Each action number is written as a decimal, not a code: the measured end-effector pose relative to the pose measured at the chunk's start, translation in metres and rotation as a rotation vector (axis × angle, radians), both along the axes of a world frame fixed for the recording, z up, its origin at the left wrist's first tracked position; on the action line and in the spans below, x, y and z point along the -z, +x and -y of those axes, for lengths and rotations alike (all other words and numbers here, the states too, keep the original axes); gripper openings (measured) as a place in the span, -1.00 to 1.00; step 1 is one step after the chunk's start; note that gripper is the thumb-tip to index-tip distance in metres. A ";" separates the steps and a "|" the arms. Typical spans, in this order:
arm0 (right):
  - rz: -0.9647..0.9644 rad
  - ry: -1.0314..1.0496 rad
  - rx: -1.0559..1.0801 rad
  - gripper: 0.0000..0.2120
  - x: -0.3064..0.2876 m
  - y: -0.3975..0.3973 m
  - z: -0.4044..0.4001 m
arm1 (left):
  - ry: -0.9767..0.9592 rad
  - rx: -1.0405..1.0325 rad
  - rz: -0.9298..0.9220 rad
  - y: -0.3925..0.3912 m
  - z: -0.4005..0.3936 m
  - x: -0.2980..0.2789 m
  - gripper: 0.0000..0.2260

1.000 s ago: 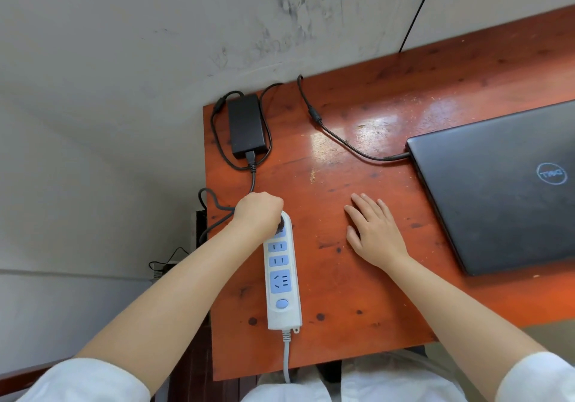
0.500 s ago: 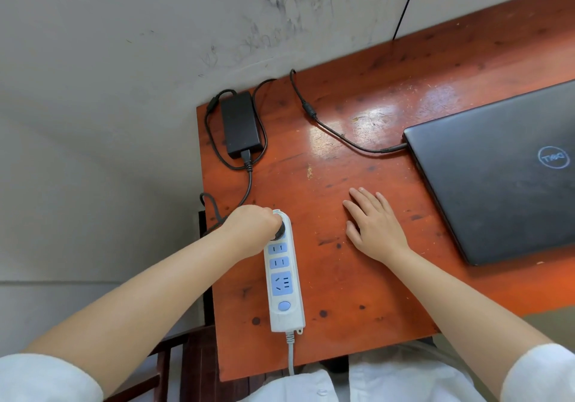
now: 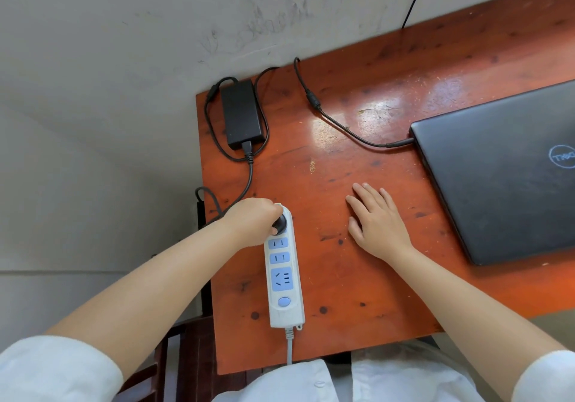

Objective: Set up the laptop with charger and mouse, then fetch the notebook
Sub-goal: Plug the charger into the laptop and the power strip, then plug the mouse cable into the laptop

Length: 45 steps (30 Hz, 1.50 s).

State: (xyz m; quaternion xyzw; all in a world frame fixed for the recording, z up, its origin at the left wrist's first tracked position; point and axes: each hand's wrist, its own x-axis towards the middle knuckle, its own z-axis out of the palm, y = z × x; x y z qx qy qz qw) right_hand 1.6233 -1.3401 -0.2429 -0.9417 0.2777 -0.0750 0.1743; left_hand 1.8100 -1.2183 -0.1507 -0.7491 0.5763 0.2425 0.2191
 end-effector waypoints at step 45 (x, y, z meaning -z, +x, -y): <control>0.071 -0.221 0.487 -0.68 -0.217 -0.347 0.354 | -0.831 -0.140 0.160 -0.368 0.400 -0.110 -0.69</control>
